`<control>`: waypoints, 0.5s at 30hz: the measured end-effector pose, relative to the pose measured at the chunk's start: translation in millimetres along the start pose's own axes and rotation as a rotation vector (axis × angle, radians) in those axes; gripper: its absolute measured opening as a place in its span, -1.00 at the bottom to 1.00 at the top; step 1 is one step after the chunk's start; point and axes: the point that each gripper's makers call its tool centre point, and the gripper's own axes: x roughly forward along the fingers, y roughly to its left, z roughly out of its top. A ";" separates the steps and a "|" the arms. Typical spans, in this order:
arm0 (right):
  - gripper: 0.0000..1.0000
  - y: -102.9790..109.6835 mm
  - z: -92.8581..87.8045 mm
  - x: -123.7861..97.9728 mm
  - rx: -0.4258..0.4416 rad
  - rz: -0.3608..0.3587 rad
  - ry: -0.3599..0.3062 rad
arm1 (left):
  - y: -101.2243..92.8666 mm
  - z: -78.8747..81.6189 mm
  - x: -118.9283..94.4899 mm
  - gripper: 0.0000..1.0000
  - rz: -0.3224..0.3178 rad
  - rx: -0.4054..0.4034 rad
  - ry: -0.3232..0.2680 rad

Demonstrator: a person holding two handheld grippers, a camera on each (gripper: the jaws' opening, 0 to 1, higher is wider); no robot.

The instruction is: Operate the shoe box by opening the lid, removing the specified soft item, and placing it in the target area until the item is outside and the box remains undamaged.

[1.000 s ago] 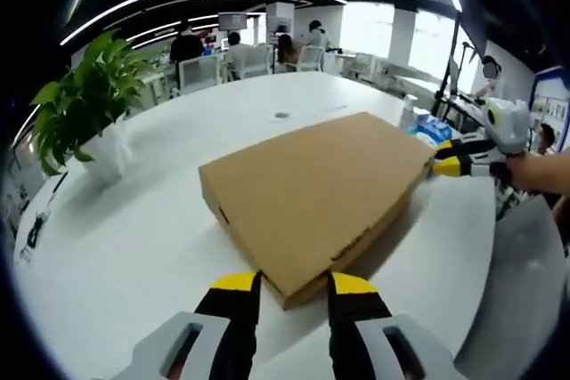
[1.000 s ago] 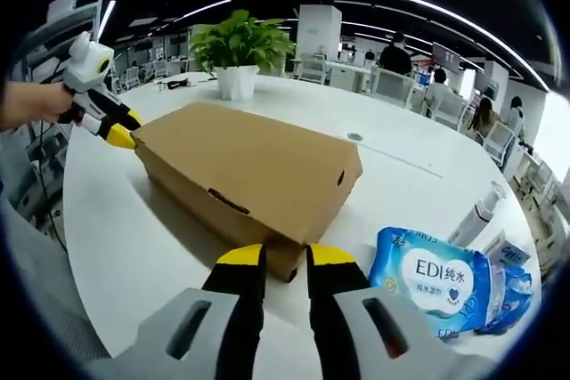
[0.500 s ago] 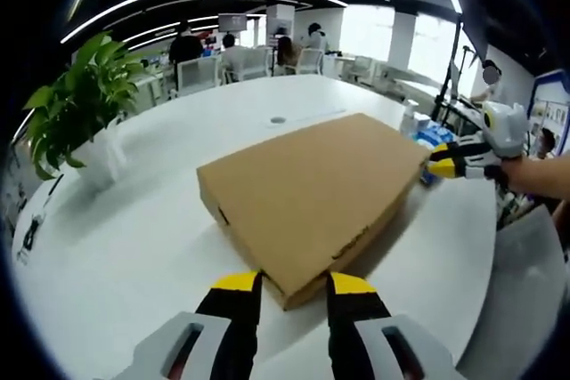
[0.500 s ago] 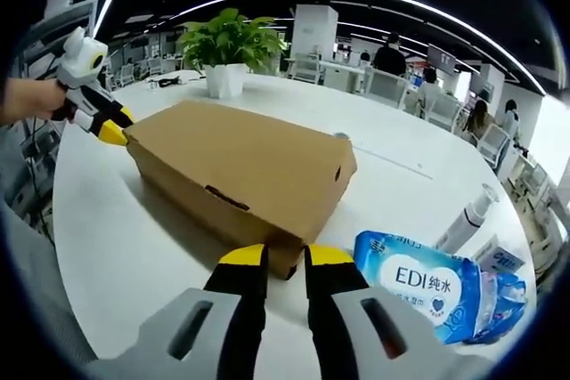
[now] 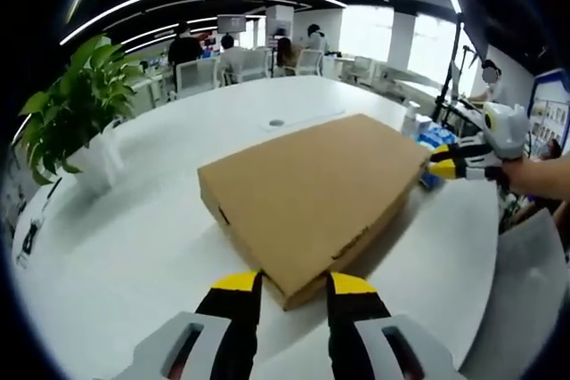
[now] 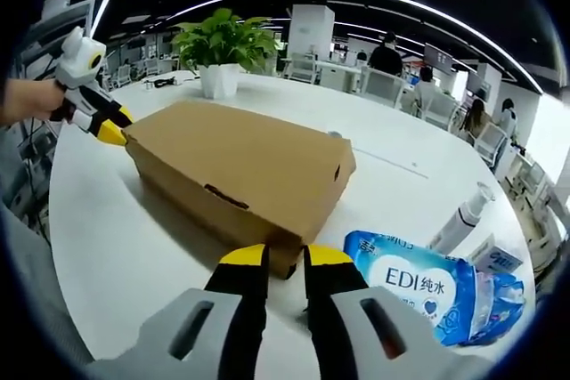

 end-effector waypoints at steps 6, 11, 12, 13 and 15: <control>-0.75 -0.1 -3.8 -1.4 0.016 0.000 0.011 | -0.6 -1.9 -1.9 -0.44 0.006 -0.019 -0.001; -0.66 0.3 -4.3 -6.4 0.033 -0.003 0.007 | 0.9 -6.9 -8.3 -0.40 0.022 -0.050 -0.006; -0.63 0.3 -4.5 -8.4 0.037 -0.004 0.007 | 2.1 -8.1 -9.8 -0.37 0.023 -0.056 -0.006; -0.59 -0.4 -4.3 -9.1 0.042 -0.007 0.006 | 2.2 -9.5 -11.6 -0.35 0.024 -0.064 -0.005; -0.53 -0.6 -1.7 -12.8 0.057 -0.009 -0.005 | 3.9 -12.1 -17.2 -0.34 0.029 -0.076 -0.013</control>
